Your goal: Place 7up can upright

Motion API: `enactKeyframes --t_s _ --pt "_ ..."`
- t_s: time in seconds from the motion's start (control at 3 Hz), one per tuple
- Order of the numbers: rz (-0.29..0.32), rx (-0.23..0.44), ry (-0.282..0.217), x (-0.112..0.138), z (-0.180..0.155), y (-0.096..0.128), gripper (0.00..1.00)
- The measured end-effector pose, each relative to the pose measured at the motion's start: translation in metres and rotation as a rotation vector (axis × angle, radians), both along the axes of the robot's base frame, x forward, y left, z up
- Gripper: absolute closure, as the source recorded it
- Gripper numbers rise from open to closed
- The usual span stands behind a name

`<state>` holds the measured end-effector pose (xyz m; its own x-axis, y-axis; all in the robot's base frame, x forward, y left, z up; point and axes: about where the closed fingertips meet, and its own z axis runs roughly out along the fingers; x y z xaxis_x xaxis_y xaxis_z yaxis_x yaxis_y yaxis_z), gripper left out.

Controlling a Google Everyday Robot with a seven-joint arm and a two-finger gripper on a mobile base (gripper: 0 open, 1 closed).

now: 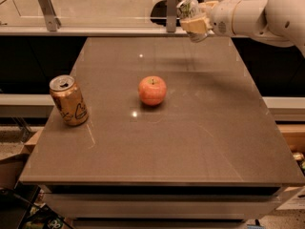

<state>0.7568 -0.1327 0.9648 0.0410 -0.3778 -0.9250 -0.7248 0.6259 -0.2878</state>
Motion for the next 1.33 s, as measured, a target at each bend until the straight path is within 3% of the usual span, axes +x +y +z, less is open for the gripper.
enactKeyframes --t_s 0.33,0.67,1.33 --pt "0.03 0.111 -0.011 0.002 -0.012 -0.004 1.0" --pt "0.03 0.159 0.012 0.0 -0.026 -0.004 1.0" --pt "0.04 0.239 0.105 0.005 -0.061 -0.004 1.0"
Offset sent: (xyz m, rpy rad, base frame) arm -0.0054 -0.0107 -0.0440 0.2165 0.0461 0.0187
